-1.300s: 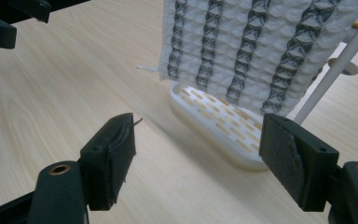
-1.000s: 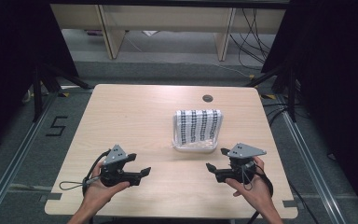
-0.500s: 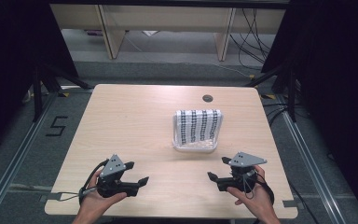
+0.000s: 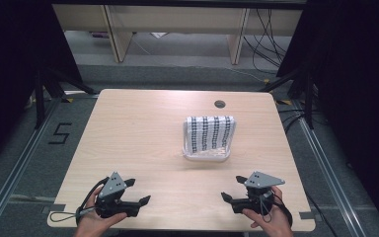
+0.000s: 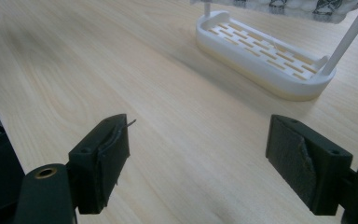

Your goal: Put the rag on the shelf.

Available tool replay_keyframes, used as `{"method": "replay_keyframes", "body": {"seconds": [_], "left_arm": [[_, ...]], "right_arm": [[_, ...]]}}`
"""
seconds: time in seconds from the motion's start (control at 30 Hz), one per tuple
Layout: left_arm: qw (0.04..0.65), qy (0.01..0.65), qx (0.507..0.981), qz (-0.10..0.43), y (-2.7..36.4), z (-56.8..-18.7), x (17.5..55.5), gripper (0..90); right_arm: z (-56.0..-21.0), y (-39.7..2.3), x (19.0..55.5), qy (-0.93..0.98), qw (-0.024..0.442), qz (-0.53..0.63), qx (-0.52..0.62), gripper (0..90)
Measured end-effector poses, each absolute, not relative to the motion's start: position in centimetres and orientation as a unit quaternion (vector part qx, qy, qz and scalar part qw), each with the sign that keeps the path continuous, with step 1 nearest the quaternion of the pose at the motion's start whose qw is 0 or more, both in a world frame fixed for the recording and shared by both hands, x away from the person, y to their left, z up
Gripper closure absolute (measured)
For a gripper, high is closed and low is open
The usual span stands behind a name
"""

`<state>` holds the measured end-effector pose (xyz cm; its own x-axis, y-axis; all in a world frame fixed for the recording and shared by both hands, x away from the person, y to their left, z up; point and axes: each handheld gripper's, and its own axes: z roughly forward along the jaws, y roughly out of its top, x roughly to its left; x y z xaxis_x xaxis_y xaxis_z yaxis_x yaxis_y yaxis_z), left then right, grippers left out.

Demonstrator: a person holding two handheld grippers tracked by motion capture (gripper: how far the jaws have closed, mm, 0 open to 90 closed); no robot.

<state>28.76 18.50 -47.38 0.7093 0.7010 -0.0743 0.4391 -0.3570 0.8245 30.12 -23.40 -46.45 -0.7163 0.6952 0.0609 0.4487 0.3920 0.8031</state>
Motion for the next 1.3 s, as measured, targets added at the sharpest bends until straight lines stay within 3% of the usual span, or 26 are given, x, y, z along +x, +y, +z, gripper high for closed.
{"method": "replay_keyframes", "body": {"seconds": [0.8, 1.3], "left_arm": [[0.405, 0.33, 0.837, 0.164, 18.6, -49.7, 27.9, 19.1], [0.405, 0.332, 0.836, 0.165, 18.8, -49.7, 28.0, 19.1]], "right_arm": [[-49.9, -23.8, 29.4, 0.853, 0.134, 0.375, 0.338, 18.7], [-49.8, -23.7, 29.3, 0.856, 0.135, 0.375, 0.329, 18.7]]}}
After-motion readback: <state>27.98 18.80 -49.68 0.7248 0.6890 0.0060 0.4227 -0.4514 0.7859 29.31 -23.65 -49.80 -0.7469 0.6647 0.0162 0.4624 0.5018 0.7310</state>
